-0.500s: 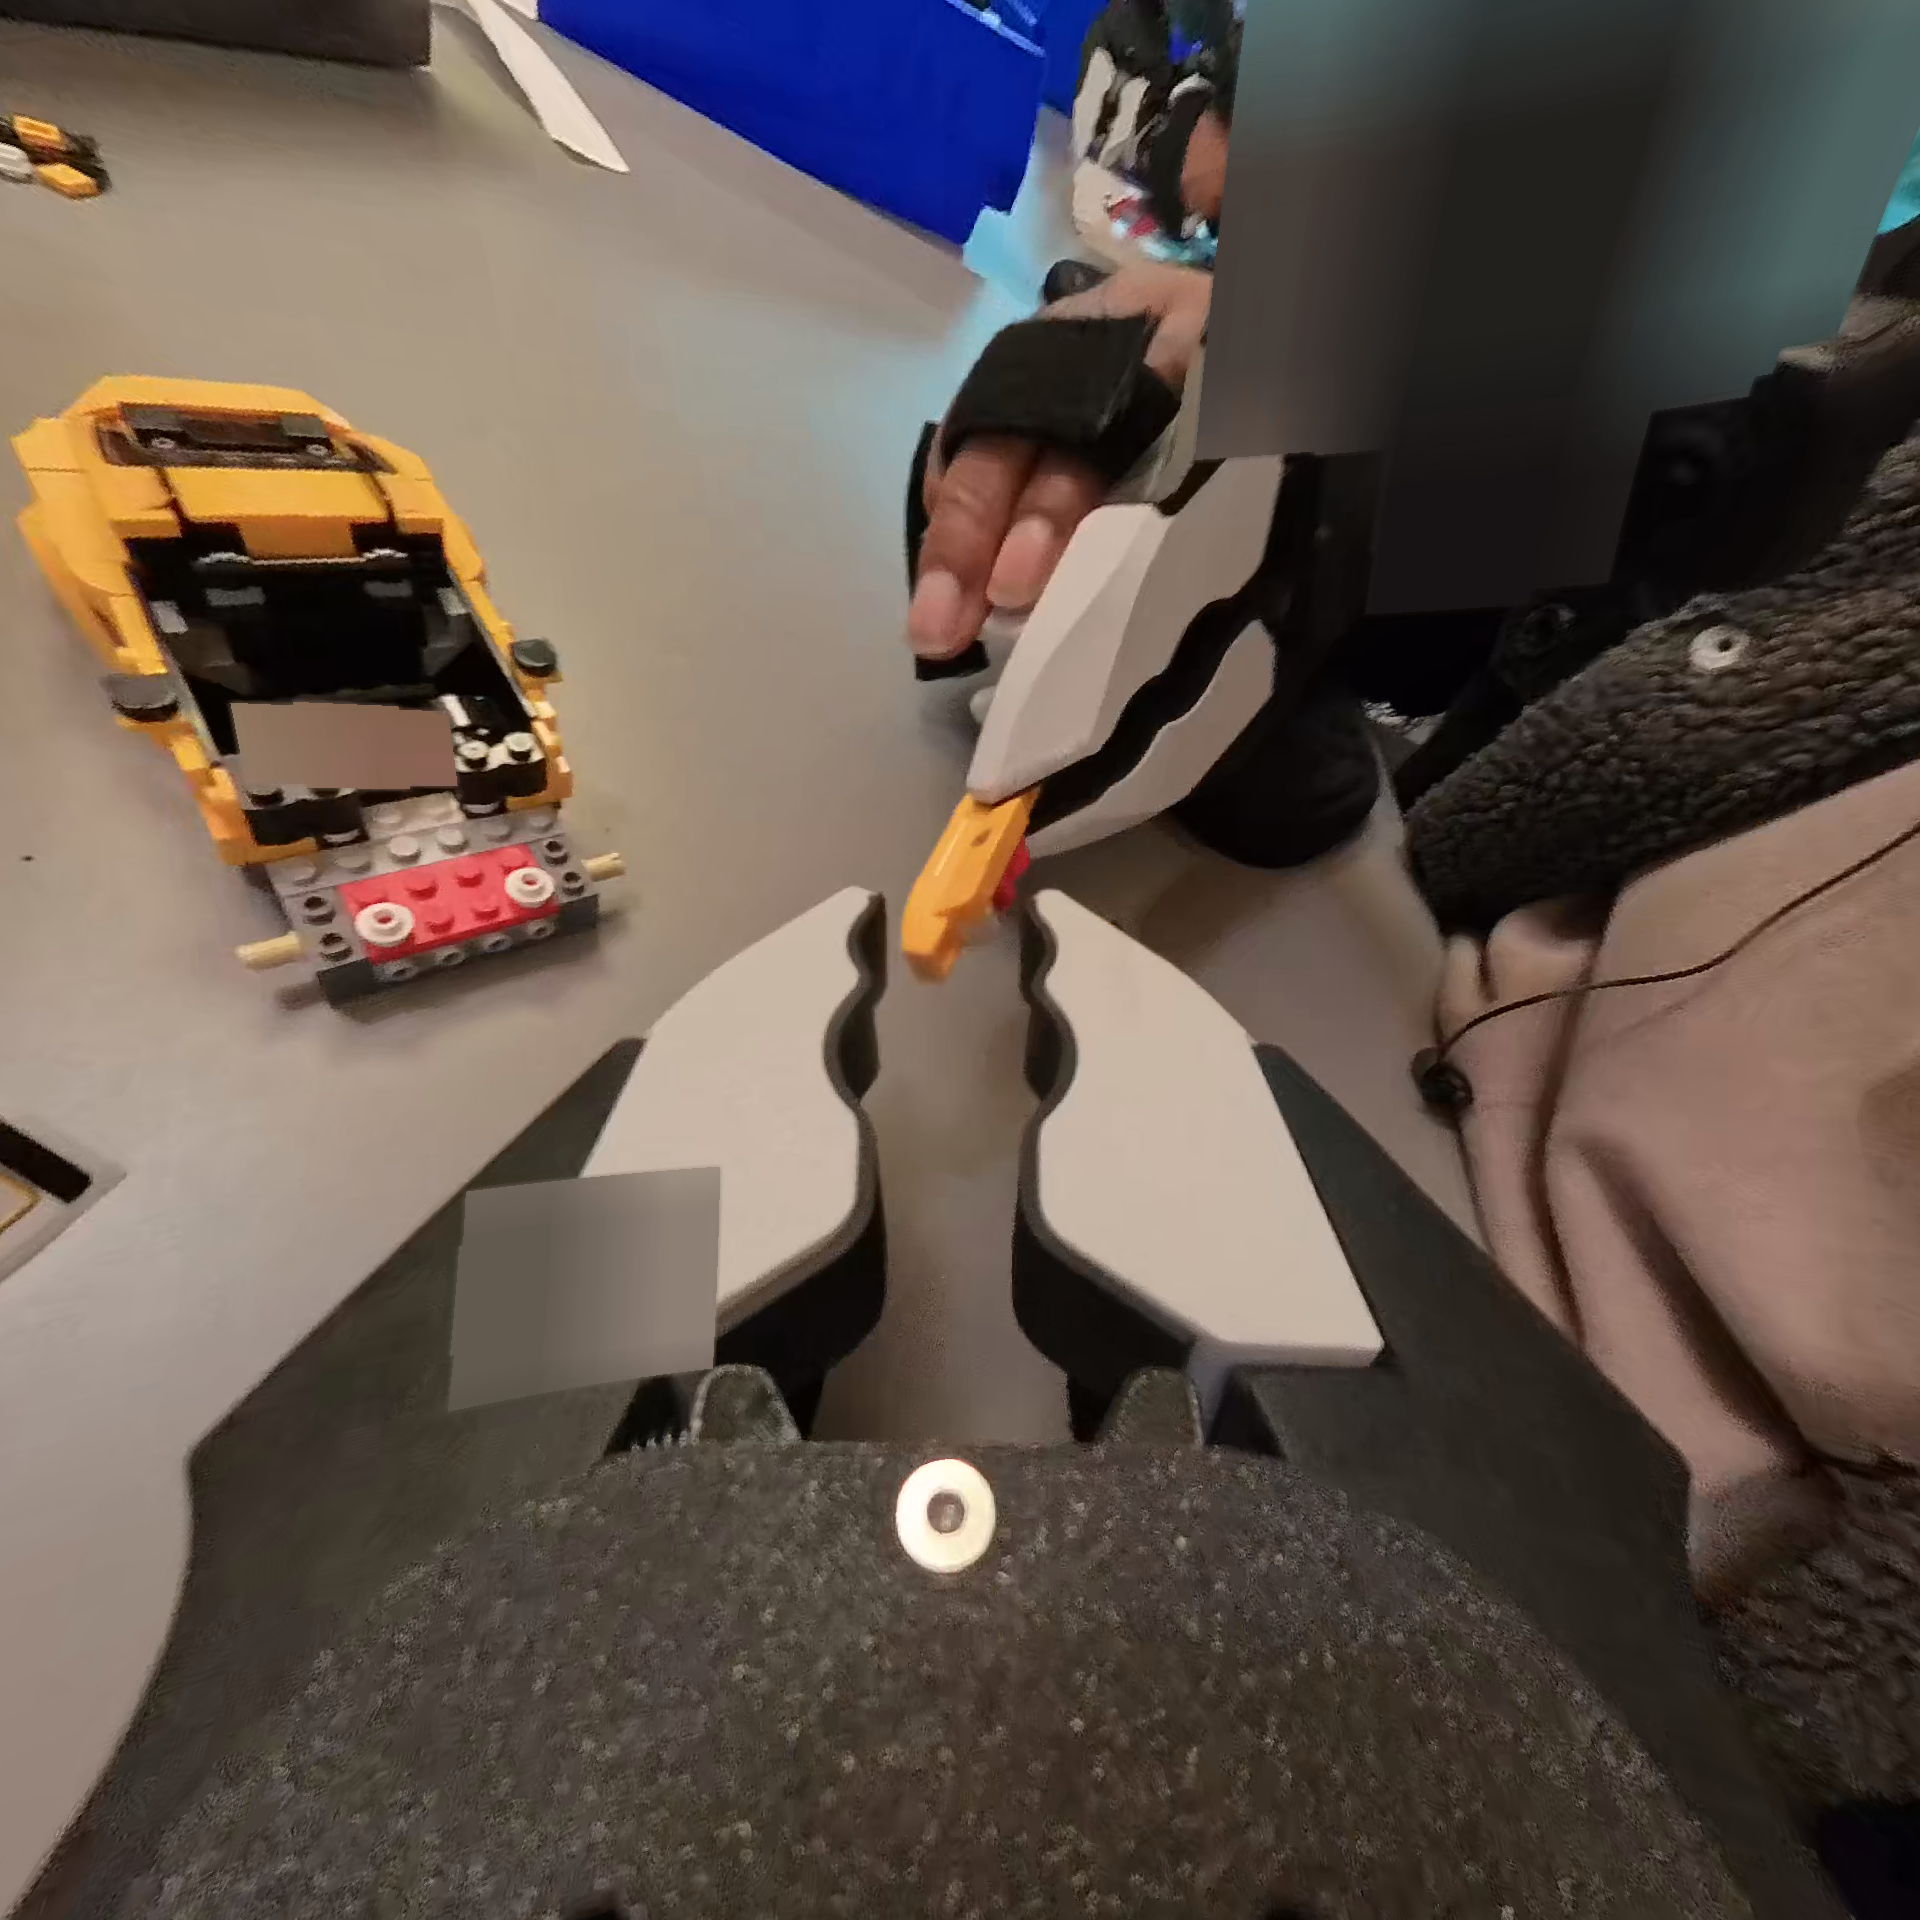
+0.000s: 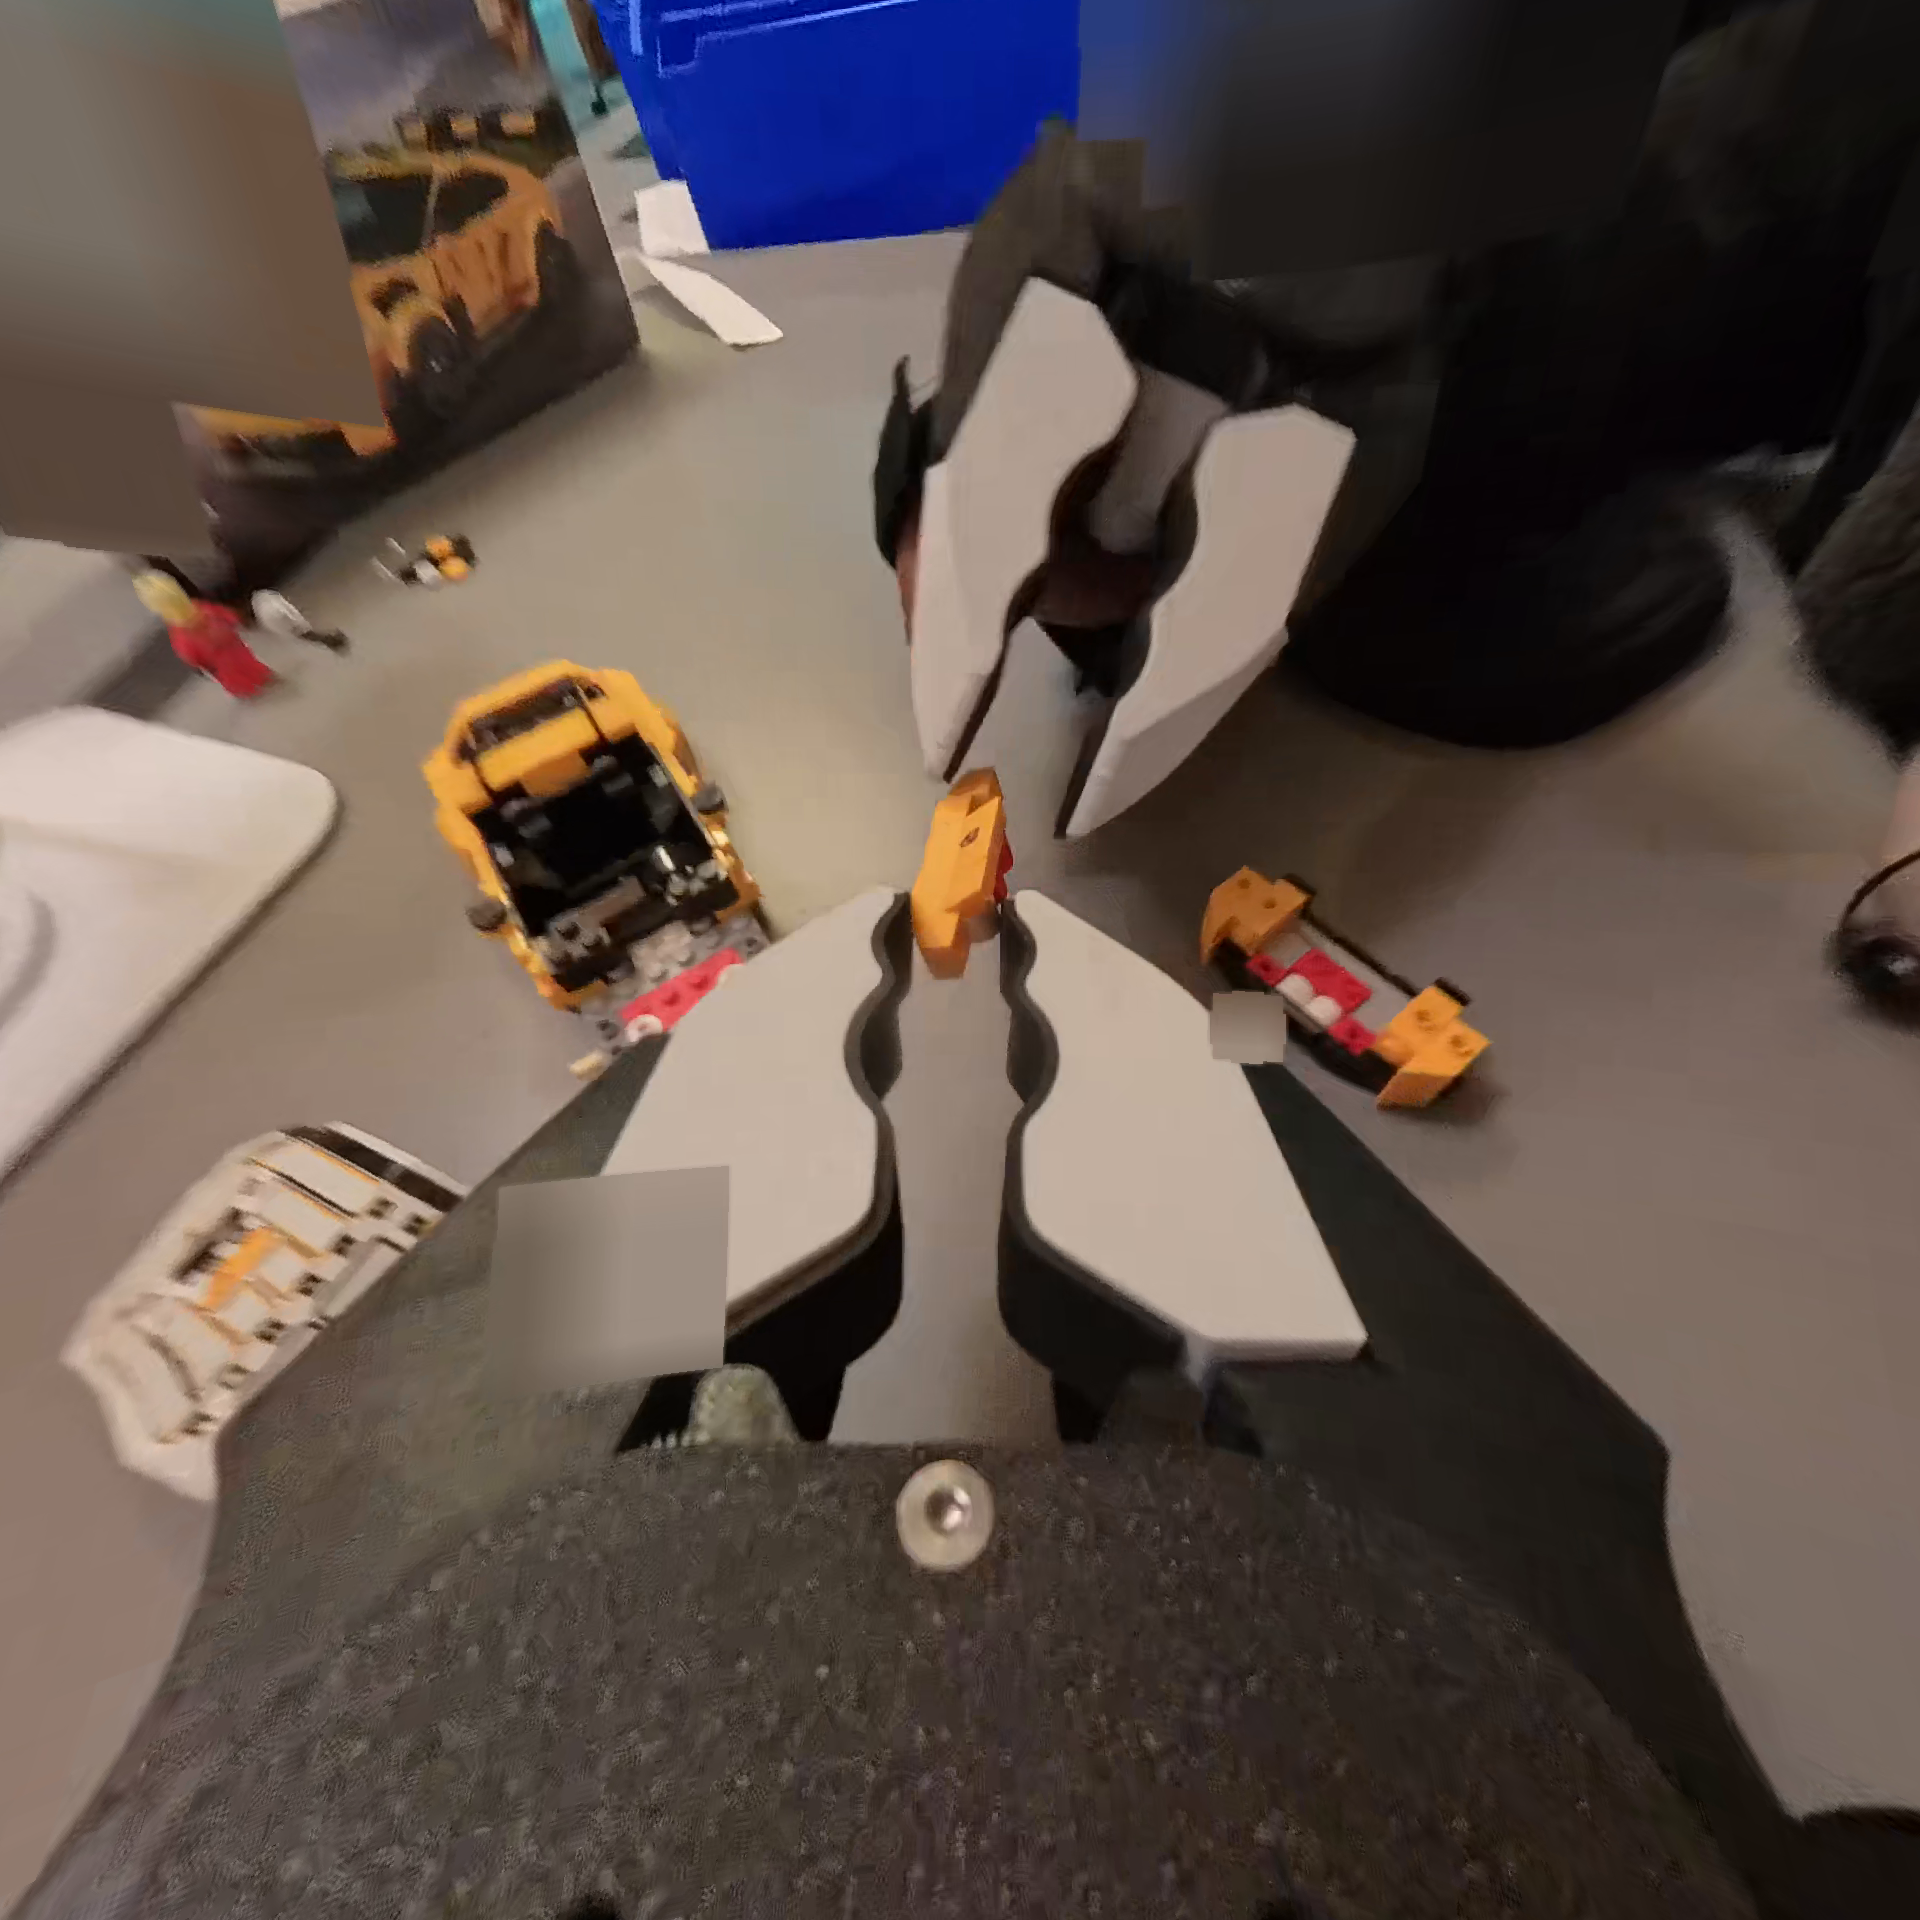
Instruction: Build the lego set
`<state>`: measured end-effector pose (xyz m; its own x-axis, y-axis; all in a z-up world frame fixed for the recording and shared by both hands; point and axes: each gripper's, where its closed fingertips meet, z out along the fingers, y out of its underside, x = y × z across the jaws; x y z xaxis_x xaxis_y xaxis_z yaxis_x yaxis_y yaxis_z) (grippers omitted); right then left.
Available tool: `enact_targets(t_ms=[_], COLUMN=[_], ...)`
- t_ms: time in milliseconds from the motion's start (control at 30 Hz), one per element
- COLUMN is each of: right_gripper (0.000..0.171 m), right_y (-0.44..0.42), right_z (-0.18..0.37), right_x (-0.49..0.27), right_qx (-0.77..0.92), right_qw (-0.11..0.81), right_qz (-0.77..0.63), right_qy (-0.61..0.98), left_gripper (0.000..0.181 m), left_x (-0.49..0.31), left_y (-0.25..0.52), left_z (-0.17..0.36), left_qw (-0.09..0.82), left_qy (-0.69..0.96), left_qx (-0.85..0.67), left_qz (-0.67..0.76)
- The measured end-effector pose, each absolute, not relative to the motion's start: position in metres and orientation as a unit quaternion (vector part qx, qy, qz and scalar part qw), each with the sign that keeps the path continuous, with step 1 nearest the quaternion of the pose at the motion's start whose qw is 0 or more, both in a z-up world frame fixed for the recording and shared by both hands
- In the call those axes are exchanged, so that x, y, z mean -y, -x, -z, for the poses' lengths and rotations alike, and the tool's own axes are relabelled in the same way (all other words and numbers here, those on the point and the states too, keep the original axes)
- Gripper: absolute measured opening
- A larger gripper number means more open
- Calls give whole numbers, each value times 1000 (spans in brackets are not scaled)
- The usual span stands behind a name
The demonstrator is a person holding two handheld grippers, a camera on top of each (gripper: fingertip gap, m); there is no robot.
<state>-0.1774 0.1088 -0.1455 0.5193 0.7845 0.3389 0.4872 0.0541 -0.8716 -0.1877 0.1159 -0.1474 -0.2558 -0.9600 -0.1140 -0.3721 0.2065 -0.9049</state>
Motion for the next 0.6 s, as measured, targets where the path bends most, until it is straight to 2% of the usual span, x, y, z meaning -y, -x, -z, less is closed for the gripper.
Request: enact_targets(t_ms=[100, 233, 333, 600], right_gripper=[26, 26, 16, 15], right_y=[180, 182, 185, 188], right_z=[141, 143, 145, 129], right_x=[-107, -104, -102, -94], right_qx=[443, 445, 449, 397], right_qw=[542, 532, 527, 505], right_qz=[-195, -210, -216, -345], right_qy=[687, 689, 689, 684], left_gripper=[16, 16, 16, 16], left_x=[-111, -105, -101, -93], left_y=[187, 186, 185, 186], left_z=[145, 140, 142, 124], left_qw=[419, 457, 451, 440], left_qy=[438, 396, 394, 403], left_qx=[-715, -732, -741, -709], left_qz=[350, 314, 303, 376])
